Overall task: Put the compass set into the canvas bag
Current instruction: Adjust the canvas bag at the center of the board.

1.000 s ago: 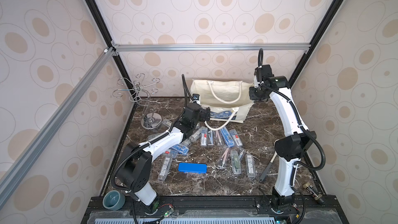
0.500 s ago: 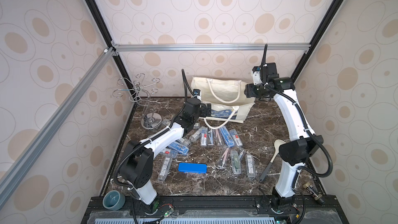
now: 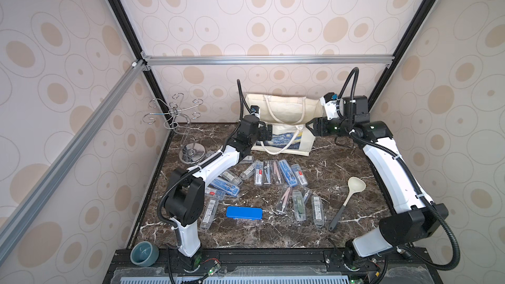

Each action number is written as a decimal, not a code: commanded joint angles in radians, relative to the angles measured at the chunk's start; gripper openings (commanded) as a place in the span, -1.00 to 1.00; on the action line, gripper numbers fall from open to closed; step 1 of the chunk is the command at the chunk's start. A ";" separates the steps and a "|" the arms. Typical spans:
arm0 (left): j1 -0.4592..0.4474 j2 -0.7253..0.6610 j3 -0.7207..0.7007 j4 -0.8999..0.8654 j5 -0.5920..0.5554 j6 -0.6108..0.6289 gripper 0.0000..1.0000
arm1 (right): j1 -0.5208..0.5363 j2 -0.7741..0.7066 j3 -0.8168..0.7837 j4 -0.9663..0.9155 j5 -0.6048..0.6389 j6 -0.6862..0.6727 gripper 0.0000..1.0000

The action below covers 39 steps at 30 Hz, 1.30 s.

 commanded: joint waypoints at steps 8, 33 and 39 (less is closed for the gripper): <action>0.008 -0.179 -0.094 0.004 -0.015 0.068 1.00 | 0.002 -0.049 -0.146 0.088 0.023 -0.015 0.41; 0.010 -0.507 -0.506 0.136 0.006 0.019 1.00 | 0.039 -0.287 -0.576 0.088 0.189 0.057 0.36; 0.012 -0.492 -0.570 0.137 -0.004 -0.042 1.00 | 0.159 -0.266 -0.625 0.049 0.282 0.127 0.35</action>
